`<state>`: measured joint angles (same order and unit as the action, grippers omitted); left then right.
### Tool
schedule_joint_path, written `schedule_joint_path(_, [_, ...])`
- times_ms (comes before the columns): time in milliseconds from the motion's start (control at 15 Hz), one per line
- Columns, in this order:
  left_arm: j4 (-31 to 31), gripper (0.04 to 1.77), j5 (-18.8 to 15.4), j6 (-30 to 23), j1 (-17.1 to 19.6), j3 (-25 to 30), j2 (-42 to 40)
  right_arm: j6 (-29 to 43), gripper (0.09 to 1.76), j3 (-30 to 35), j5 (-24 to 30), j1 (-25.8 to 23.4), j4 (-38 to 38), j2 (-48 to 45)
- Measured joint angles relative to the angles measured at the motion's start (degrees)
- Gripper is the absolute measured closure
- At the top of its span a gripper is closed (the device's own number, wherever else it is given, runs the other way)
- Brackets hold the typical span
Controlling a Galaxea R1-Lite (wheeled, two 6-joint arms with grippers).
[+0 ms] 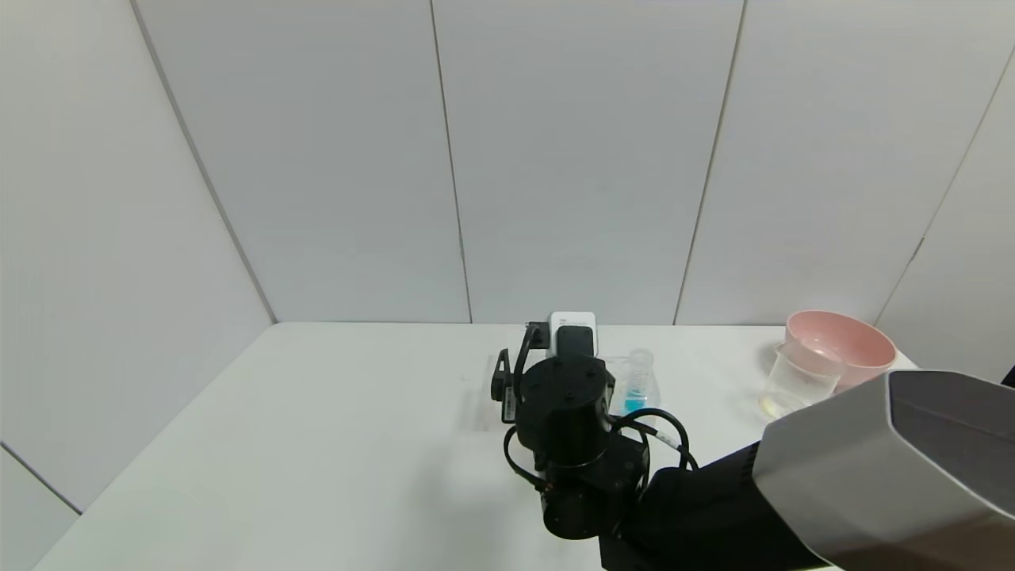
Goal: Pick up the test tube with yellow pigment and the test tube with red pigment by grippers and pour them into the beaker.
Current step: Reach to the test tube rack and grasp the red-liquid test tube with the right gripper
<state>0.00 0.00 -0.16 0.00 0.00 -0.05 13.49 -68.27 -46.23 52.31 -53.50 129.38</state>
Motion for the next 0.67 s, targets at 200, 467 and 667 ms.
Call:
schedule_joint_path(200, [0.0, 0.05, 0.0, 0.0, 0.0, 0.0, 0.0, 0.49, 0.14, -1.52, 1.29, -0.16, 0.22, 2.46])
schedule_joint_path(467, [0.0, 0.05, 0.0, 0.0, 0.0, 0.0, 0.0, 0.49, 0.14, -3.51, 4.96, -0.5, 0.33, 4.78])
schedule_joint_path(667, [0.0, 0.05, 0.0, 0.0, 0.0, 0.0, 0.0, 0.33, 0.14, -5.63, 7.47, -1.27, 0.85, 6.62])
